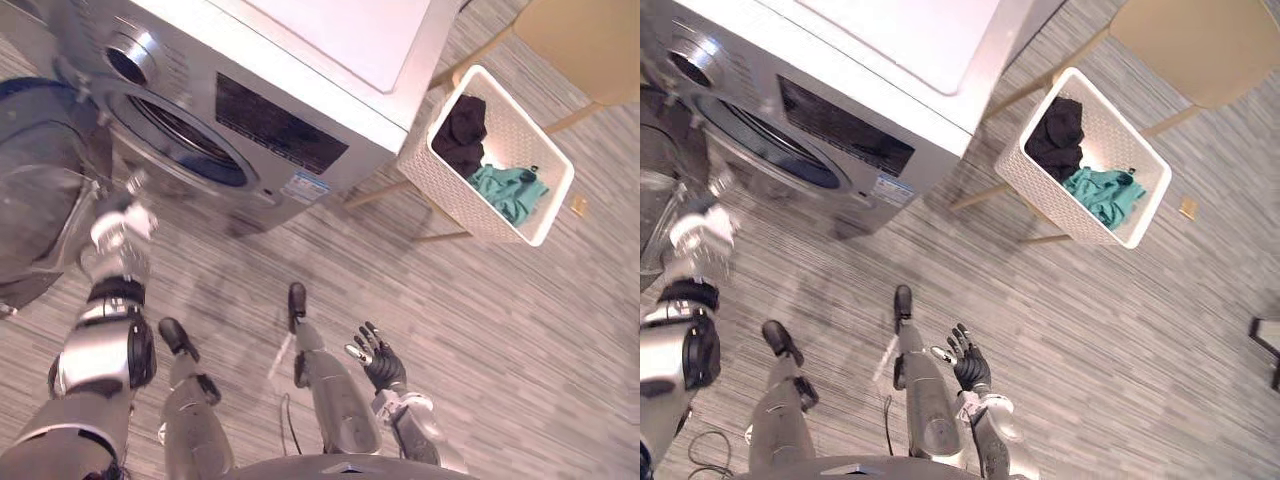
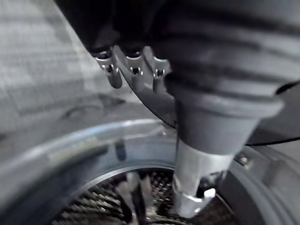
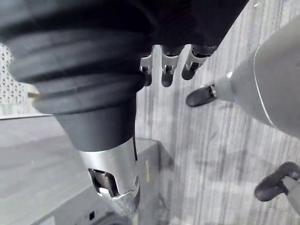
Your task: Pick up the laundry basket with both hands and put the clothes into the washing machine.
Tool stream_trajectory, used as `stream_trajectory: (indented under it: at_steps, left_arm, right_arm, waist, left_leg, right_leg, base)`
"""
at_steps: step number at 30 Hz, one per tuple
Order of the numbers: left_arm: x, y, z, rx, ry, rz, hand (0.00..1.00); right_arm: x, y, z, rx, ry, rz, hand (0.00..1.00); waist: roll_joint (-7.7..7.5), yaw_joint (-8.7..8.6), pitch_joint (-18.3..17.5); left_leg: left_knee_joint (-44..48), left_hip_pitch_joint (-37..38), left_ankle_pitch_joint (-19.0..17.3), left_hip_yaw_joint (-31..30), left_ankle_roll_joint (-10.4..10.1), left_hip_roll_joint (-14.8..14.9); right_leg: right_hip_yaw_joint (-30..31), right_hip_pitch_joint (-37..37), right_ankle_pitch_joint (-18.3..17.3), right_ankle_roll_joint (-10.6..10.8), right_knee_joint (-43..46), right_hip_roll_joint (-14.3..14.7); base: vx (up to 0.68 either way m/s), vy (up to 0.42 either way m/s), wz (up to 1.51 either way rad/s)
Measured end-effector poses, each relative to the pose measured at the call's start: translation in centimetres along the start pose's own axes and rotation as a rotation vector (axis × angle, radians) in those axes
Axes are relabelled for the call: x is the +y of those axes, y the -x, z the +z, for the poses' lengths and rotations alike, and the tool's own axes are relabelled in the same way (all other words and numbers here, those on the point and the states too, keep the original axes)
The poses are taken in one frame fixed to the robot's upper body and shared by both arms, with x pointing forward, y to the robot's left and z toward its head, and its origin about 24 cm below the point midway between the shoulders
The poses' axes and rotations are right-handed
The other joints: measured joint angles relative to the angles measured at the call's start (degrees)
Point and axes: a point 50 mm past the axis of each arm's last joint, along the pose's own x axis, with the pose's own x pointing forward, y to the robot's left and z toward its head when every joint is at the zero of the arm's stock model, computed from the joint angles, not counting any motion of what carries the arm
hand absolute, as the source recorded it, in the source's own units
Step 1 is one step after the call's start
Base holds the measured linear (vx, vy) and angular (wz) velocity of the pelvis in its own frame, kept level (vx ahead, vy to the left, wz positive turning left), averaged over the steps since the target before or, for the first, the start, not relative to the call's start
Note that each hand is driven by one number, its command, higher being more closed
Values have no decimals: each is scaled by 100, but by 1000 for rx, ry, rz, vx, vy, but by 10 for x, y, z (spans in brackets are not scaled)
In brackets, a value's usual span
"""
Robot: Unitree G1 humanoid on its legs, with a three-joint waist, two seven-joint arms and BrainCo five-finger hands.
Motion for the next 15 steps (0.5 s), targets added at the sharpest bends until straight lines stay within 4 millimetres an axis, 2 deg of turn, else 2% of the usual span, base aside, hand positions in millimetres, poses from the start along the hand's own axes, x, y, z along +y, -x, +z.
stream_trajectory:
  at_steps: [1, 2, 4, 6, 8, 10, 13, 15]
  left_arm:
    - [-5, 0, 7, -12, 74, 5, 0]
    - [-9, 1, 16, -38, 160, 13, 0]
    - [-16, 2, 29, -76, 243, 21, 0]
    - [-25, 4, 38, -98, 298, 15, 0]
    - [-37, 9, 40, -109, 308, -29, 0]
    - [-47, 13, 28, -72, 319, -52, 0]
    - [-48, 17, 7, -13, 301, -49, 0]
    - [-41, 18, -4, 8, 277, -39, 0]
  right_arm:
    - [3, 0, 6, -31, -8, 7, 0]
    - [9, 0, 15, -76, -22, 17, 0]
    - [14, 0, 23, -123, -30, 29, 0]
    - [15, 1, 26, -141, -30, 31, 0]
    - [14, 1, 26, -143, -48, 30, 0]
    - [14, 2, 26, -142, -49, 34, 0]
    - [12, 2, 28, -142, -34, 38, 0]
    - [10, 3, 29, -142, -22, 38, 0]
  waist:
    - [2, 17, 1]
    - [9, 67, 4]
    - [36, 147, 13]
    - [57, 189, 16]
    - [120, 208, 31]
    - [284, 270, 30]
    - [538, 346, 24]
    - [612, 357, 22]
  left_leg:
    - [360, -137, -199, 1, -53, 200]
    - [858, -325, -490, 4, -132, 523]
    - [1316, -499, -768, -23, -185, 917]
    - [1414, -605, -803, -45, -210, 1112]
    - [1407, -614, -673, -57, -189, 1156]
    - [1437, -605, -647, -55, -177, 1152]
    - [1321, -511, -597, -38, -138, 1093]
    - [1252, -463, -588, -47, -134, 1067]
  right_leg:
    - [27, -12, 2, -1, 1, 98]
    - [56, -17, 2, -1, 1, 273]
    - [51, -29, 3, -2, 1, 515]
    - [-63, -73, 51, -58, 1, 644]
    - [-192, -103, 93, -109, 1, 676]
    - [-264, -56, 97, -115, 1, 660]
    - [-406, 41, 94, -118, 1, 614]
    - [-446, 99, 65, -153, 1, 598]
  base:
    - [-15, -99, -58]
    - [-8, -77, -57]
    - [16, -50, -48]
    - [50, -29, -13]
    - [73, 3, 6]
    - [76, 50, 10]
    - [67, 73, 17]
    - [49, 80, 13]
